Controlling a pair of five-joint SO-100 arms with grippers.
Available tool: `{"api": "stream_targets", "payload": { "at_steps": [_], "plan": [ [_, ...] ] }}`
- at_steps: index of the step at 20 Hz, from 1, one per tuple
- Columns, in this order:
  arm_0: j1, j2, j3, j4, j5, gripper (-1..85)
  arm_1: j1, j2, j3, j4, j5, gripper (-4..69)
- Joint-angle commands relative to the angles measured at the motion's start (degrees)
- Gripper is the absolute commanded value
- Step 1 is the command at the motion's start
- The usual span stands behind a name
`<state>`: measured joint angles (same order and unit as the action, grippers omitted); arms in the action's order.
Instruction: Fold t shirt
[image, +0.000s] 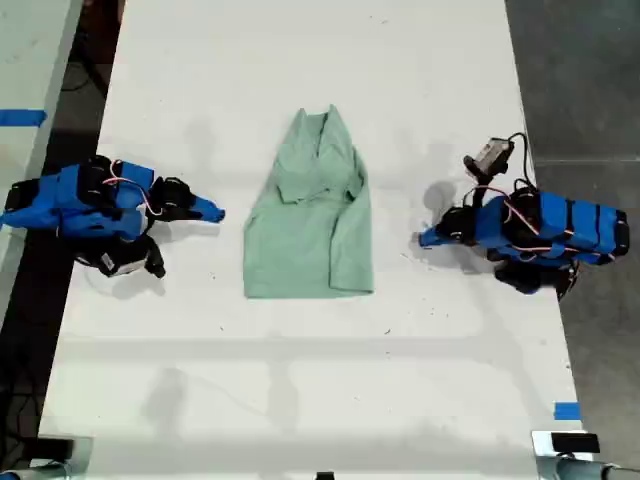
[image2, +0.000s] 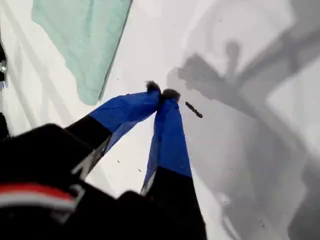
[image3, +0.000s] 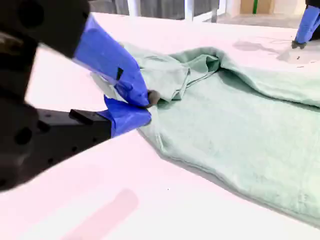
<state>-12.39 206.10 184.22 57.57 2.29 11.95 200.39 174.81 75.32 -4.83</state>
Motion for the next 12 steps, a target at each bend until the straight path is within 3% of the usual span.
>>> {"api": "stream_targets", "payload": {
  "at_steps": [1,12],
  "plan": [
    [-0.7,0.3,-0.3,1.4,-1.3,0.1,-0.1,0.8,2.9,0.9,1.1,1.5],
    [1.8,0.3,-1.6,1.0,-5.3,0.0,0.0,0.8,2.9,0.9,1.1,1.5]
  ]
}}
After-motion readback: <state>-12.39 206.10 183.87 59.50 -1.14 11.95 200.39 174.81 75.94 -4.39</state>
